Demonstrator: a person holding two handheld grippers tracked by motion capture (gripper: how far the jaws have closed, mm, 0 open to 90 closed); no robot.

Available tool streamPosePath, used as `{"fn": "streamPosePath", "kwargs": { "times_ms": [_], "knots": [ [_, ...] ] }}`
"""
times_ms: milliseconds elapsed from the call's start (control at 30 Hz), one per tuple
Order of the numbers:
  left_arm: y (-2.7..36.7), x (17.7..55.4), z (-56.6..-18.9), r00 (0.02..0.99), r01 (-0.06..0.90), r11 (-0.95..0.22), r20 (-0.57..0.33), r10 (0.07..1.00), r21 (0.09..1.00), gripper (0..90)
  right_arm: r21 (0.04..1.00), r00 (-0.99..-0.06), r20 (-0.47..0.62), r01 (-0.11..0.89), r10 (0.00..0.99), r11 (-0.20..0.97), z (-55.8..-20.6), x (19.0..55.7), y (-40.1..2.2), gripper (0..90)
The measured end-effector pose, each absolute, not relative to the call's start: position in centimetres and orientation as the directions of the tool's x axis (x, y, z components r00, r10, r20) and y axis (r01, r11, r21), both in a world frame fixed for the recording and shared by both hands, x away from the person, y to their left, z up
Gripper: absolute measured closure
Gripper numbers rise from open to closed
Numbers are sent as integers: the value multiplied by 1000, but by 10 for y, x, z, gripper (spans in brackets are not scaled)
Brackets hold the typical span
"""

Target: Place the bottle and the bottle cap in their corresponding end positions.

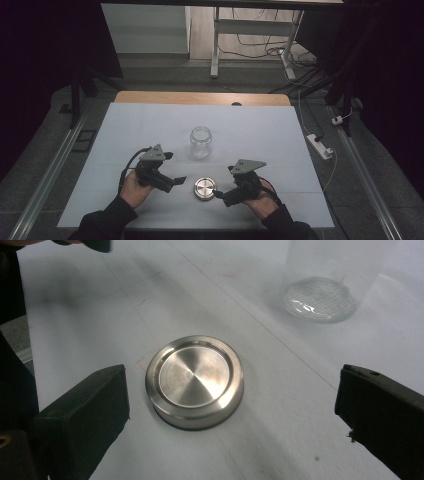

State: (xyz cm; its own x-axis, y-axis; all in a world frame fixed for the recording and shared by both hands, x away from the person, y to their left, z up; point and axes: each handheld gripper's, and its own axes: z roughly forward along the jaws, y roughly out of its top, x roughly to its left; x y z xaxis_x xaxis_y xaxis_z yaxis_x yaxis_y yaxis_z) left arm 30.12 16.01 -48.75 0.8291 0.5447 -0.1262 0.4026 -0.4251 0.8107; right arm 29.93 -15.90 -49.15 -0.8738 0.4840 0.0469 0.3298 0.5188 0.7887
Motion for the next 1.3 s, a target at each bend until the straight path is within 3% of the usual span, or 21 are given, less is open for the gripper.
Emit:
{"fn": "streamPosePath", "kwargs": {
  "times_ms": [700, 1300],
  "knots": [
    [208, 259, -493, 763, 484, -357, -186, 619, 799, 0, 799, -817, 40, 371, 575, 473, -484, 288, -204, 1],
    [268, 219, -500, 655, 545, -242, -227, 721, 803, 0, 803, -712, 41, 441, 701, 401, -486, 274, -259, 1]
  ]
}}
